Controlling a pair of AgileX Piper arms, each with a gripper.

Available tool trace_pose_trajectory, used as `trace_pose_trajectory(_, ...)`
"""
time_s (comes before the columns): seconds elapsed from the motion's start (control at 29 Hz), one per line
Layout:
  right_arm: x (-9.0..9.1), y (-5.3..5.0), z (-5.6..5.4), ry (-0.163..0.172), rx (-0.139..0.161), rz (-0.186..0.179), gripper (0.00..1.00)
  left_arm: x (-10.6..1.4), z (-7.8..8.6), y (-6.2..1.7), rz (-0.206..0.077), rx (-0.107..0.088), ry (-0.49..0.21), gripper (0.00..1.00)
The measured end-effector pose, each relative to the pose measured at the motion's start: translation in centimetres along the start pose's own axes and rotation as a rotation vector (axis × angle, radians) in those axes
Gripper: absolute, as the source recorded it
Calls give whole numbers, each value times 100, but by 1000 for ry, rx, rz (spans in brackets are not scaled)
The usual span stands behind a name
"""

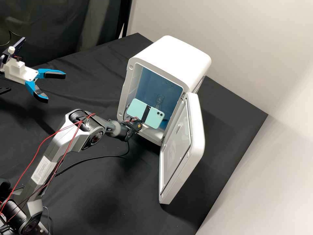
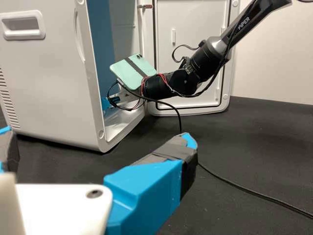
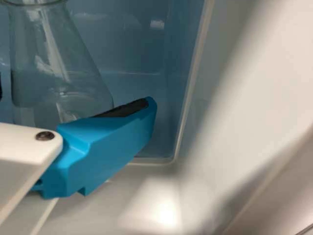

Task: Place the flask in the incubator

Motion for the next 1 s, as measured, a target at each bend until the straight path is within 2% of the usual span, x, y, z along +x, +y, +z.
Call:
trace_pose_trajectory(0.31,0,0,0,0,0,0,100,0,-1,-1,-1,-5,3,100)
trace_pose_trajectory(1.0,0,0,0,0,0,0,100,0,-9,-1,0,-2,11,100)
